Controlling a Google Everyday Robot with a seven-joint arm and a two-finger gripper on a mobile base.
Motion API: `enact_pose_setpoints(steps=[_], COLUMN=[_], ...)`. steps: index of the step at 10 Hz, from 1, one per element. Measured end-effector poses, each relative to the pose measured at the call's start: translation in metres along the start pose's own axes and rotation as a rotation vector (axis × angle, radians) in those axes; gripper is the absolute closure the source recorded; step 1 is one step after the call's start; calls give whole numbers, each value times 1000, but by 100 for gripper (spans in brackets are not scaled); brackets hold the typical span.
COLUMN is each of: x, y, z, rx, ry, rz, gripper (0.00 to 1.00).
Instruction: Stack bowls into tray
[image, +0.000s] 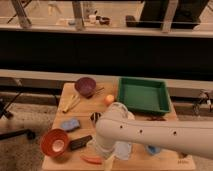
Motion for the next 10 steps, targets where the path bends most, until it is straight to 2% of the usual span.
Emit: enact_pose_setpoints(steps=[5,10], x=[-19,-39], y=[-15,-33], z=[4,17], rx=[11,14], ry=[-54,-79], rz=[-32,-80], gripper=[20,20])
